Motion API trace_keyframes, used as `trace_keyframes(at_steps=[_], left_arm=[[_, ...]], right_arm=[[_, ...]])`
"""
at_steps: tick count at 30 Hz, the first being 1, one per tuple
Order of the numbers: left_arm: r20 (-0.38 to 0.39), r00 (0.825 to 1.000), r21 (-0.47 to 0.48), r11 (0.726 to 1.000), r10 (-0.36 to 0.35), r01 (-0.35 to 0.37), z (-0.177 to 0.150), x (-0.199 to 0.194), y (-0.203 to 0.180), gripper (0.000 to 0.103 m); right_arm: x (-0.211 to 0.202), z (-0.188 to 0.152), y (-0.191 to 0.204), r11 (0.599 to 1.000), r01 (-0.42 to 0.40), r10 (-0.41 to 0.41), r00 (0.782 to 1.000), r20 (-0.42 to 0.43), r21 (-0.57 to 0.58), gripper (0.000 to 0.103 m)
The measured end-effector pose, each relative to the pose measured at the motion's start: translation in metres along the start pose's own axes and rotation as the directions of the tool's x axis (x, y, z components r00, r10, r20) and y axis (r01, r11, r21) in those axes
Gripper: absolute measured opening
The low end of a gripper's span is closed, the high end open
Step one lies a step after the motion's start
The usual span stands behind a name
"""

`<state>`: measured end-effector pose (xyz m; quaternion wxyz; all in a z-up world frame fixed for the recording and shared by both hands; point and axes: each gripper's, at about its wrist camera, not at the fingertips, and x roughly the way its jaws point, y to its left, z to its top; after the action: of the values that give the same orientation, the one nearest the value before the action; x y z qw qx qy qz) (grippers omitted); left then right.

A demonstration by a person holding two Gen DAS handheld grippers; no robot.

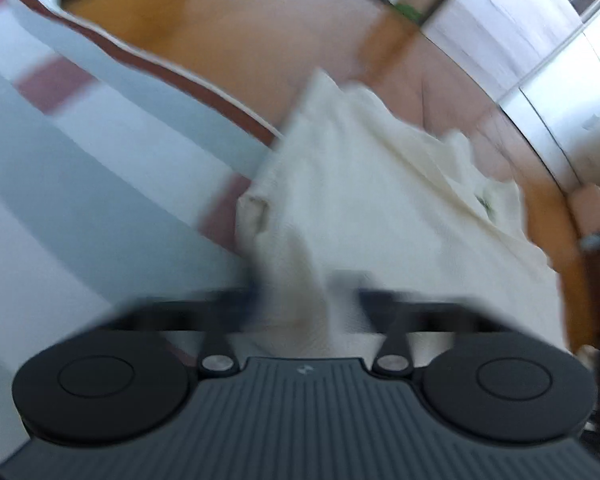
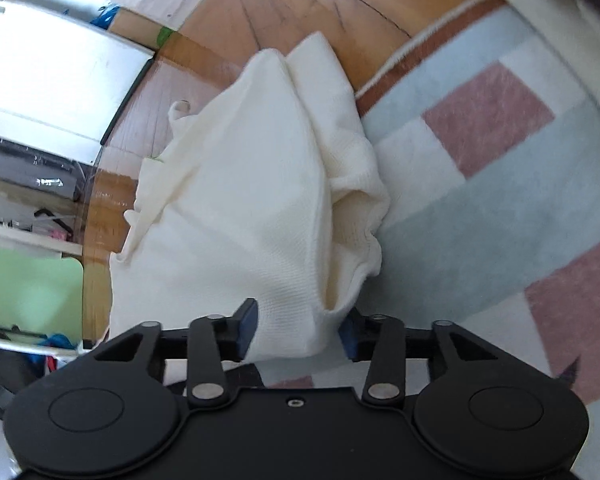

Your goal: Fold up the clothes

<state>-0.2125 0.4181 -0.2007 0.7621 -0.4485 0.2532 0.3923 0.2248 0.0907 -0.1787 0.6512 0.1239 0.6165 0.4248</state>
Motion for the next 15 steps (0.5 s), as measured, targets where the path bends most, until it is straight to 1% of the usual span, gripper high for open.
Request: trace_keyframes(at_steps=[1, 2, 3, 4, 5, 6, 9, 10, 11, 12, 13, 14, 15], left_arm=[[0.023, 1.000, 0.006, 1.000, 0.013, -0.013, 0.000, -0.001, -0.003, 0.007], [0.073, 0.997, 0.042, 0.999, 0.016, -0.019, -0.001, -0.006, -0.009, 0.007], [0.133, 0.991, 0.090, 0.996, 0.011, -0.023, -0.002, -0.013, -0.017, 0.007], [0.168, 0.986, 0.125, 0.992, -0.010, -0.011, -0.003, -0.018, -0.023, 0.007], [0.192, 0.981, 0.156, 0.988, -0.038, 0.007, -0.004, -0.023, -0.028, 0.007], [0.184, 0.982, 0.166, 0.986, -0.052, 0.021, -0.003, -0.023, -0.030, 0.009], [0.069, 0.998, 0.068, 0.998, -0.014, 0.009, -0.003, 0.003, -0.012, 0.010], [0.066, 0.997, 0.018, 0.999, -0.036, 0.035, -0.003, 0.008, -0.003, 0.013], [0.082, 0.993, -0.040, 0.995, -0.083, 0.086, -0.002, 0.009, 0.008, 0.015], [0.086, 0.989, -0.094, 0.987, -0.121, 0.128, 0.000, 0.011, 0.016, 0.017], [0.080, 0.984, -0.142, 0.976, -0.156, 0.166, 0.003, 0.015, 0.023, 0.015], [0.054, 0.980, -0.151, 0.968, -0.194, 0.200, 0.007, 0.021, 0.027, 0.014], [0.022, 0.982, -0.124, 0.974, -0.187, 0.188, 0.013, 0.026, 0.025, 0.007]], right_arm=[[0.003, 0.000, 0.004, 1.000, 0.012, -0.012, 1.000, 0.013, -0.013, 0.049], [0.006, 0.001, 0.007, 0.999, 0.024, -0.023, 0.999, 0.026, -0.026, 0.049], [0.008, 0.001, 0.011, 0.999, 0.036, -0.034, 0.999, 0.040, -0.038, 0.049], [0.011, 0.002, 0.014, 0.998, 0.048, -0.045, 0.998, 0.054, -0.051, 0.049], [0.014, 0.002, 0.018, 0.996, 0.060, -0.056, 0.996, 0.067, -0.063, 0.049], [0.017, 0.002, 0.021, 0.995, 0.073, -0.067, 0.994, 0.081, -0.075, 0.049], [0.025, 0.004, 0.032, 0.988, 0.111, -0.098, 0.988, 0.123, -0.110, 0.051], [0.028, 0.004, 0.035, 0.985, 0.124, -0.107, 0.985, 0.137, -0.121, 0.052], [0.030, 0.004, 0.038, 0.983, 0.129, -0.109, 0.983, 0.147, -0.130, 0.052], [0.032, 0.004, 0.039, 0.984, 0.120, -0.099, 0.984, 0.150, -0.135, 0.052], [0.033, 0.006, 0.040, 0.983, 0.113, -0.091, 0.985, 0.149, -0.144, 0.052], [0.035, 0.009, 0.043, 0.980, 0.111, -0.088, 0.986, 0.141, -0.163, 0.033], [0.035, 0.012, 0.047, 0.975, 0.112, -0.088, 0.987, 0.132, -0.190, 0.012]])
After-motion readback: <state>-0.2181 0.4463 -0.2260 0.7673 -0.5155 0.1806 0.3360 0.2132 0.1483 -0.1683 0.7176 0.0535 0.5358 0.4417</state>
